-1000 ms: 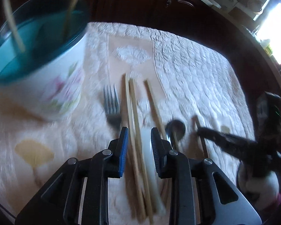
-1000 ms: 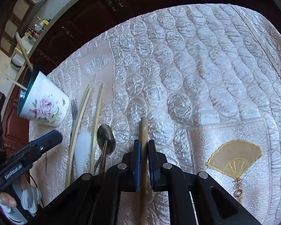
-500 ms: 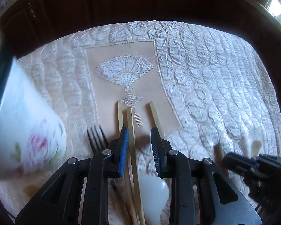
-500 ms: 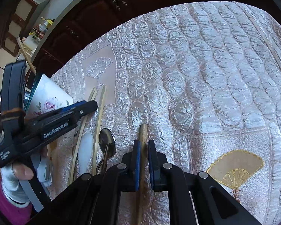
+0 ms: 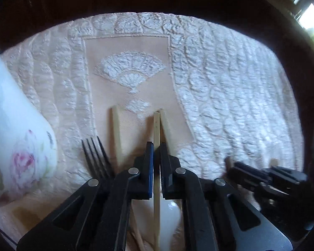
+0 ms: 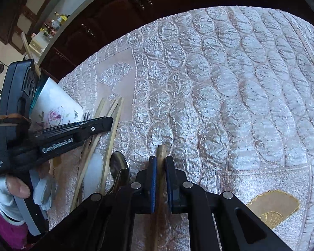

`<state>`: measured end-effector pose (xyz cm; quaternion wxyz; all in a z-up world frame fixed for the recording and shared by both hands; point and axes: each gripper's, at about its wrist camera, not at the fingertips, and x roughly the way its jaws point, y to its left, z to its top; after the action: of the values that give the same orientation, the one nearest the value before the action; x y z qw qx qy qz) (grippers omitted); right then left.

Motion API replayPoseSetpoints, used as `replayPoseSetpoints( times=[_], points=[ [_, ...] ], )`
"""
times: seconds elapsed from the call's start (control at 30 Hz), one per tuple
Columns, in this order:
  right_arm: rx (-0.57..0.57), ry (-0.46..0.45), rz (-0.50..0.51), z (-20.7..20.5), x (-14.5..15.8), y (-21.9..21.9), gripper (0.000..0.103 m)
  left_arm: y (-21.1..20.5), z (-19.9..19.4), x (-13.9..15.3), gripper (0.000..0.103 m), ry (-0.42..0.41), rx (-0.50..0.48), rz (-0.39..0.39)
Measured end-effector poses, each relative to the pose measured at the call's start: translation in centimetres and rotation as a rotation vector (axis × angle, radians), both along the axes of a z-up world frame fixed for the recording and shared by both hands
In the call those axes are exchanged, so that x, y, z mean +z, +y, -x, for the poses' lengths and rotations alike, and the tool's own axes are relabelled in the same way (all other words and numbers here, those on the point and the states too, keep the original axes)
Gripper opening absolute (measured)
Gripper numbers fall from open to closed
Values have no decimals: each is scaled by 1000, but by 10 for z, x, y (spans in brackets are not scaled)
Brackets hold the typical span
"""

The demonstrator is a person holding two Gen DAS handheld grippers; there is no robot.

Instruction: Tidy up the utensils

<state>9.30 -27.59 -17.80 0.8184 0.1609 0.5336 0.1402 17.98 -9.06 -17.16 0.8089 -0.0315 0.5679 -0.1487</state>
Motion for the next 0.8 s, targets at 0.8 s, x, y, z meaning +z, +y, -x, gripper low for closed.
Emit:
replayPoseSetpoints(
  times=[0.8],
  points=[
    [59, -219, -140, 34, 111, 2, 7, 73, 98, 128, 4, -273, -19, 203]
  ],
)
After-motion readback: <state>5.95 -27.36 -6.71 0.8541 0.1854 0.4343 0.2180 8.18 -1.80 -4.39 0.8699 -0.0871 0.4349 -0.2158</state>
